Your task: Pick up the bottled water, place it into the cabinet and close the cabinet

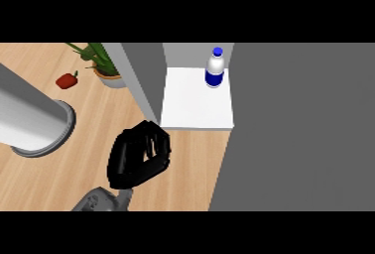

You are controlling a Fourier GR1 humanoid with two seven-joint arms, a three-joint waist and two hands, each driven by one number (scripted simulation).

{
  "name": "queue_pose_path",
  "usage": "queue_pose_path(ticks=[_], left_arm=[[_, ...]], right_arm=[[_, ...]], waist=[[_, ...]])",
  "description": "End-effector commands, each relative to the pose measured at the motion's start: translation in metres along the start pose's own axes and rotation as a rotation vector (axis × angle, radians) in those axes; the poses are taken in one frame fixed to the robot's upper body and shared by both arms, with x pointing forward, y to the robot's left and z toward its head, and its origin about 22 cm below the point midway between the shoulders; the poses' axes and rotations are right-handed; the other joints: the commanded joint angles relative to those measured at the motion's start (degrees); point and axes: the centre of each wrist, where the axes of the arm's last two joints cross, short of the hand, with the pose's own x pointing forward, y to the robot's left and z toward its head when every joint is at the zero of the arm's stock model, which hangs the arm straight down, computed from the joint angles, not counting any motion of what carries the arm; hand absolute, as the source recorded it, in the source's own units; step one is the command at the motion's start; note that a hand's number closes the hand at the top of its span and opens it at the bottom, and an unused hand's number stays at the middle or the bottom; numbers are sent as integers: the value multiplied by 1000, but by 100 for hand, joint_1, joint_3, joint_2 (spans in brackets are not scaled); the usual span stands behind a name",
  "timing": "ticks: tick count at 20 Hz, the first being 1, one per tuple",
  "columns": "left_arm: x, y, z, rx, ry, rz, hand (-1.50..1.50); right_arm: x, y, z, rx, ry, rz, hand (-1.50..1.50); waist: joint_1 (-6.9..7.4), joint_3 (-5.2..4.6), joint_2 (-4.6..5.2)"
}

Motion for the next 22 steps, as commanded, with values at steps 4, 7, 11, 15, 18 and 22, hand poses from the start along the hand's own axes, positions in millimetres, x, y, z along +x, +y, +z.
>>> queue_pose_path(ticks=[4,7,11,15,18,22], left_arm=[[32,30,45,29,-8,-13,150],[45,51,58,18,-4,-34,150],[44,59,75,81,-30,-10,150],[46,75,94,99,-41,-13,150],[65,86,79,94,-41,-13,150],[68,95,102,101,-45,-16,150]], right_arm=[[25,32,-11,97,-34,-65,150],[27,44,-31,115,-29,-71,150],[27,69,-52,202,-55,-88,150],[33,88,-64,250,-76,-30,150],[37,98,-73,200,-157,54,150],[32,95,-101,103,-150,64,150]], waist=[[-29,-3,18],[10,-7,21],[-2,-8,22],[22,-10,19],[9,-14,9],[142,-18,27]])
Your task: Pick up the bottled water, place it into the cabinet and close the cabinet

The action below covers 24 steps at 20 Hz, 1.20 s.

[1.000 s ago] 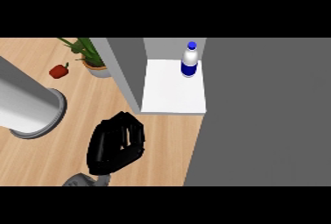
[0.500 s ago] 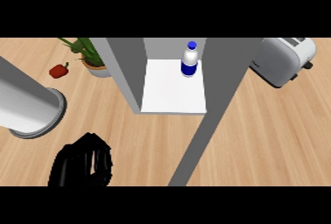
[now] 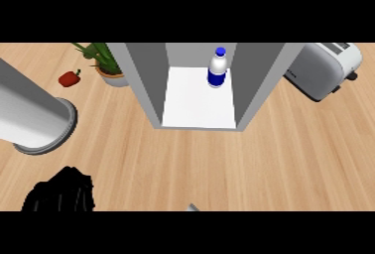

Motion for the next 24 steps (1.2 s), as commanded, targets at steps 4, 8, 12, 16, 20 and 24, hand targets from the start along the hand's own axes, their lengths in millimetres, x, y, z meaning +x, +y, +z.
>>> queue_pose_path(ticks=[4,8,12,16,20,24], left_arm=[[11,30,9,13,-7,-8,150],[24,35,8,-11,5,-9,150],[23,43,28,-21,-1,5,150],[22,60,37,-7,-1,-11,150],[20,59,35,-6,4,-10,150],[29,60,27,-18,1,6,150]], right_arm=[[-5,12,-67,-101,-53,-15,150],[-6,-5,-92,-170,19,-96,150],[-18,-38,-130,-203,71,-165,150],[-37,-62,-153,-151,112,-260,150],[-75,-99,-166,-133,149,-257,150],[-94,-132,-194,-159,170,-222,150]], waist=[[116,-5,50],[151,4,65],[160,12,73],[85,15,72],[-16,19,74],[38,19,88]])
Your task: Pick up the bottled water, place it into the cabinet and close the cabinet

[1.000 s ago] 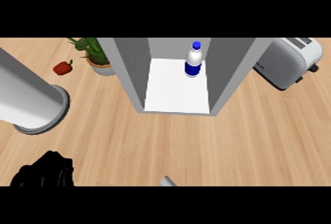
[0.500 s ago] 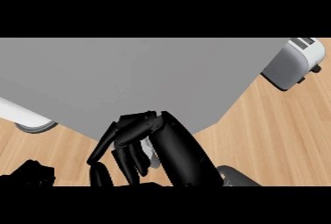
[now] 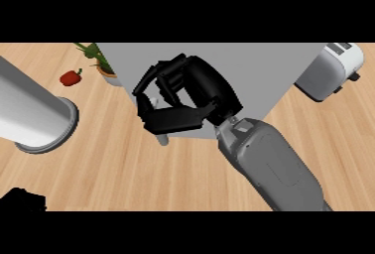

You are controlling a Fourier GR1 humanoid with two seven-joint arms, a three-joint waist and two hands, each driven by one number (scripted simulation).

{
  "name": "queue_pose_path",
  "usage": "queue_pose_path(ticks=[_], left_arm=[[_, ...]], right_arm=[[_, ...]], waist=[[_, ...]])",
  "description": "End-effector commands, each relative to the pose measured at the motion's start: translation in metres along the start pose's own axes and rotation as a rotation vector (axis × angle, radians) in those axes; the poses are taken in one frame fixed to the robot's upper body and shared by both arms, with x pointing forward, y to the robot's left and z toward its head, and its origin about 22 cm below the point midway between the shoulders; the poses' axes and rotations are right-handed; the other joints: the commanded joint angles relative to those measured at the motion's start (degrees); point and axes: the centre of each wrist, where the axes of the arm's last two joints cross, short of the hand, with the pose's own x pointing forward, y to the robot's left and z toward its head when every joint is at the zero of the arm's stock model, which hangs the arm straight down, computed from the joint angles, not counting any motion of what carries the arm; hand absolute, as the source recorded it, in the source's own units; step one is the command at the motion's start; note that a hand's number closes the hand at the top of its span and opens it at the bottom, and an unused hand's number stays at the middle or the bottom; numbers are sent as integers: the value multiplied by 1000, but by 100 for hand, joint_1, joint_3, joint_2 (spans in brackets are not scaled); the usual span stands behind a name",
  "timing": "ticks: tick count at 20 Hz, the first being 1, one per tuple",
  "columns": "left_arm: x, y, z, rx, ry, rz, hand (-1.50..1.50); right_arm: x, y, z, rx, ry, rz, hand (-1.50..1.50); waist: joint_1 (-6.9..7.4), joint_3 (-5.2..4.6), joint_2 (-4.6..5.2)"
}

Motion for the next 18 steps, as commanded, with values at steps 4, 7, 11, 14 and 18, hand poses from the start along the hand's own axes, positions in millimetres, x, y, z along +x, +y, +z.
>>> queue_pose_path(ticks=[4,7,11,14,18], left_arm=[[2,-2,9,-16,-1,2,150],[1,0,-3,-31,-1,-4,150],[9,-4,-7,-48,-12,0,150],[10,-3,-15,-55,-12,-13,150],[7,-5,-17,-43,-27,1,150]], right_arm=[[-11,-69,-27,-103,42,-16,150],[-38,-71,-22,-86,40,19,150],[-29,-94,-21,-81,30,33,150],[-35,-97,-20,-78,31,33,150],[-32,-102,-19,-71,8,24,150]], waist=[[59,8,74],[24,7,108],[110,10,141],[98,9,176],[87,2,163]])
